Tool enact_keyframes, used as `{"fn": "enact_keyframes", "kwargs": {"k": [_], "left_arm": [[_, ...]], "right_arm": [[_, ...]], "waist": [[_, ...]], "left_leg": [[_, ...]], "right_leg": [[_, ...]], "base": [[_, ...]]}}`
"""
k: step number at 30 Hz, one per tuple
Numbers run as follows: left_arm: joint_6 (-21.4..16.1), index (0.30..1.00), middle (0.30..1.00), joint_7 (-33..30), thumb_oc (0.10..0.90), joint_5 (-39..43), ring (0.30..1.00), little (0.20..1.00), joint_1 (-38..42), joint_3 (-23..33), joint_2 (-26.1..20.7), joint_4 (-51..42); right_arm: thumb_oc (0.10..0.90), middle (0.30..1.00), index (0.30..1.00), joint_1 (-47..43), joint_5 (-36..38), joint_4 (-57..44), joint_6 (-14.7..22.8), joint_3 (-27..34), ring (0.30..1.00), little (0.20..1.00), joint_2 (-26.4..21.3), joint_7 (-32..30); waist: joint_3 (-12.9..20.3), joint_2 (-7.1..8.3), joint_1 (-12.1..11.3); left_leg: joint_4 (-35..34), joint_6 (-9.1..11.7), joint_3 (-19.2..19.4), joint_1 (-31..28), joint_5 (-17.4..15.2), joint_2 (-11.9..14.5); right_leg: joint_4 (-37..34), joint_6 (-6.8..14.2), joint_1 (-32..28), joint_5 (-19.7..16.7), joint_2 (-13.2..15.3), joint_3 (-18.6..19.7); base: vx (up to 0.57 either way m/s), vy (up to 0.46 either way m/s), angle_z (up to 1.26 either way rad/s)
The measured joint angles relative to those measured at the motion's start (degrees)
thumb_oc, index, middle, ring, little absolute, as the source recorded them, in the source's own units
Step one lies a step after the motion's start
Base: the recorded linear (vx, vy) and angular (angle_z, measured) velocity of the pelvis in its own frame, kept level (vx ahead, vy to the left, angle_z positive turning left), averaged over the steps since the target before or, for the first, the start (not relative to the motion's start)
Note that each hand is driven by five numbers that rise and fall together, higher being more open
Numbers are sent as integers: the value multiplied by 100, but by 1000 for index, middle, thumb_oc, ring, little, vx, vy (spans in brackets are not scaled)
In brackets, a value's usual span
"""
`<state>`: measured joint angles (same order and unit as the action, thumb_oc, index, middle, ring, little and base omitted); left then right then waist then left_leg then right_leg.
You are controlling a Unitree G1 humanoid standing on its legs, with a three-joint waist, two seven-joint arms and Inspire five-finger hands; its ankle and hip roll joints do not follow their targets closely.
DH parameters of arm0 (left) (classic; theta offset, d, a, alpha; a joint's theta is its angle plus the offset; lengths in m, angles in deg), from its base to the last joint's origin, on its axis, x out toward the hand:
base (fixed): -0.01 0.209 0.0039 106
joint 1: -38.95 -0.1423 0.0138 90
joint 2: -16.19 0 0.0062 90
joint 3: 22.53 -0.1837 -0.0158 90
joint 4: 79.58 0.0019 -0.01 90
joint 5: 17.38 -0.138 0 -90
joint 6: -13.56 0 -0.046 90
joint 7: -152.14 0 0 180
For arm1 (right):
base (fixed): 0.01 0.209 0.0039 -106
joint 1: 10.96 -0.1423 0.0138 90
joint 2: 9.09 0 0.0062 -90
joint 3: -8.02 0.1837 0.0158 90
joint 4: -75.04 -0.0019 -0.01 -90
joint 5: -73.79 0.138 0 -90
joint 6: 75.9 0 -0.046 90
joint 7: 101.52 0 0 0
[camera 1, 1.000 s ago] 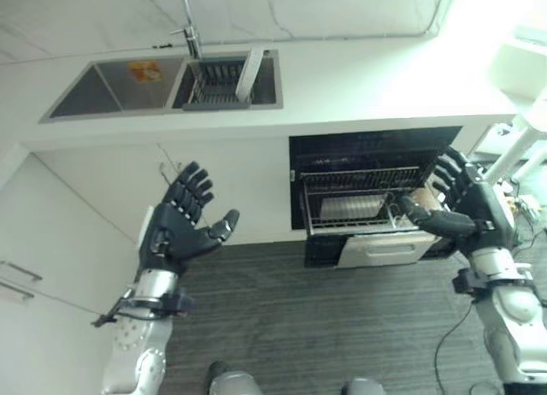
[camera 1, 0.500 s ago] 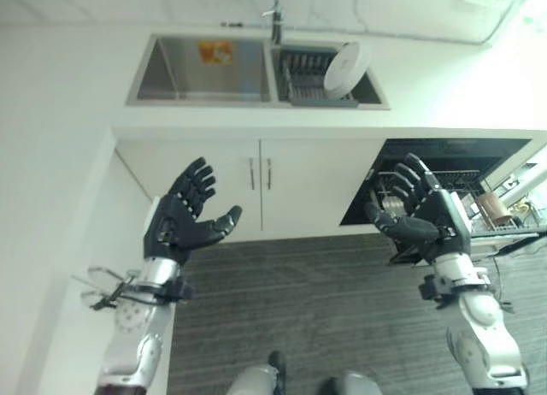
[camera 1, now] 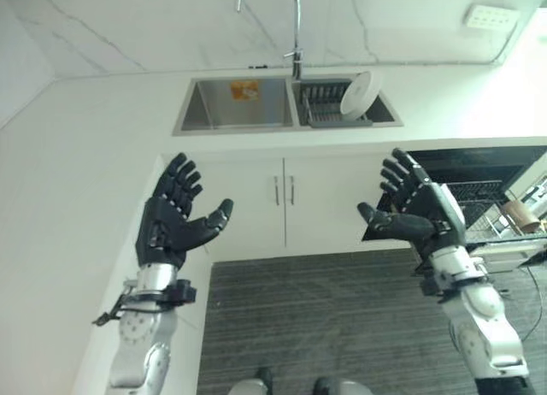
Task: Place the dishes in the dishwasher.
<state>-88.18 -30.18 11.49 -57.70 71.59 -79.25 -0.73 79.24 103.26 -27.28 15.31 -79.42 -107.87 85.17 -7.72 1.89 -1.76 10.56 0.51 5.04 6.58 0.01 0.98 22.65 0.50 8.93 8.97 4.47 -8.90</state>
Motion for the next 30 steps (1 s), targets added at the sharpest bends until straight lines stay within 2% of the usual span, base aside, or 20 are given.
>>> {"fn": "enact_keyframes", "kwargs": {"k": [6,8,9,10,11,13,14,16,17,19,20,22,24,25,26,27,28,30], "left_arm": [[1,900,900,-2,800,-81,900,900,-25,3,-4,0],[-1,900,900,-6,800,-100,900,900,-65,6,-15,-2],[0,900,900,-45,800,-105,900,900,-121,19,-24,7],[1,900,900,-85,800,-108,900,900,-116,-42,-9,25],[1,900,900,-102,800,-113,900,900,-129,-127,12,42],[4,900,900,-86,800,-238,900,900,-155,-254,15,67],[3,900,900,-68,800,-276,900,900,-145,-271,10,66],[4,900,900,-74,800,-283,900,900,-137,-340,15,76],[4,900,900,-72,800,-325,900,900,-67,-398,16,137],[12,900,900,-71,800,-387,900,900,-34,-451,20,228],[13,900,900,-75,800,-449,900,900,1,-443,10,248],[12,900,900,-69,800,-456,900,900,14,-448,15,250],[12,900,900,-74,800,-456,900,900,14,-448,5,254],[9,900,900,-66,800,-451,900,900,15,-447,-7,253],[17,900,900,8,800,-446,900,900,28,-437,-23,253],[18,900,900,43,800,-442,900,900,26,-423,-31,252],[20,900,900,57,800,-451,900,900,29,-403,-44,251],[34,900,900,100,800,-458,900,900,139,-407,-76,247]], "right_arm": [[800,900,900,24,2,0,-2,1,900,900,-70,48],[800,900,900,37,3,-4,-2,-12,900,900,-129,85],[800,900,900,56,5,0,-2,-108,900,900,-121,100],[800,900,900,129,6,-1,-3,-131,900,900,-117,117],[800,900,900,217,6,-1,-4,-130,900,900,-124,146],[800,900,900,306,19,-2,-28,-169,900,900,-102,156],[800,900,900,300,76,-2,-33,-185,900,900,-80,160],[800,900,900,195,240,0,-76,-307,900,900,-14,158],[800,900,900,138,253,-2,-82,-372,900,900,-18,193],[800,900,900,134,253,-2,-123,-404,900,900,-45,323],[800,900,900,188,261,-34,-125,-369,900,900,-86,389],[800,900,900,370,277,-40,-128,-327,900,900,-218,413],[800,900,900,497,285,-40,-135,-266,900,900,-303,434],[800,900,900,530,331,-64,-136,-153,900,900,-349,486],[800,900,900,552,344,-121,-141,-103,900,900,-403,487],[800,900,900,564,371,-160,-162,-106,900,900,-428,496],[800,900,900,566,460,-215,-183,-113,900,900,-424,543],[800,900,900,489,546,-403,-183,-139,900,900,-389,557]], "waist": [[6,28,-14],[5,33,-13],[-18,111,-42],[-29,202,-14],[-30,229,-41],[-52,261,-77],[-44,180,-77],[-72,32,-82],[-145,-64,-107],[-283,-205,-164],[-314,-365,-165],[-347,-330,-157],[-365,-233,-157],[-339,-275,-145],[-341,-324,-126],[-332,-283,-140],[-331,-187,-144],[-328,-88,-162]], "left_leg": [[-179,56,110,-163,-13,4],[-79,168,218,-174,51,67],[577,335,192,74,9,91],[1203,476,162,404,129,105],[1678,527,80,670,306,107],[1810,389,143,830,38,110],[1530,347,224,789,-79,152],[132,304,414,524,-106,196],[-135,330,373,548,-99,273],[59,431,163,729,-60,571],[283,518,68,1011,2,806],[452,514,123,1247,19,931],[419,489,241,1211,9,890],[306,463,299,1020,-4,837],[116,284,309,812,271,758],[143,157,400,747,442,695],[261,6,485,698,399,540],[457,-205,596,645,240,285]], "right_leg": [[240,-132,53,141,35,29],[452,-229,123,287,8,1],[603,-343,150,427,52,11],[604,-375,141,449,86,20],[557,-377,102,446,88,22],[473,-381,23,422,65,54],[427,-341,-11,380,7,107],[165,-344,-41,246,-169,239],[68,-393,-100,179,-277,302],[-41,-399,-256,190,-500,434],[-6,-464,-274,255,-614,457],[72,-516,-313,347,-580,499],[78,-381,-428,459,-445,605],[103,-196,-500,607,-388,740],[227,21,-538,720,-339,800],[280,118,-566,824,-246,840],[256,233,-665,905,-70,915],[25,367,-896,895,249,839]], "base": [[91,-118,0],[69,-108,1],[107,-51,6],[149,-4,5],[152,47,5],[221,121,-8],[261,198,-23],[258,189,-38],[265,158,-52],[251,141,-46],[228,130,-30],[231,136,-23],[252,136,-26],[297,164,-35],[273,159,-37],[239,148,-25],[237,152,-14],[198,135,1]]}}
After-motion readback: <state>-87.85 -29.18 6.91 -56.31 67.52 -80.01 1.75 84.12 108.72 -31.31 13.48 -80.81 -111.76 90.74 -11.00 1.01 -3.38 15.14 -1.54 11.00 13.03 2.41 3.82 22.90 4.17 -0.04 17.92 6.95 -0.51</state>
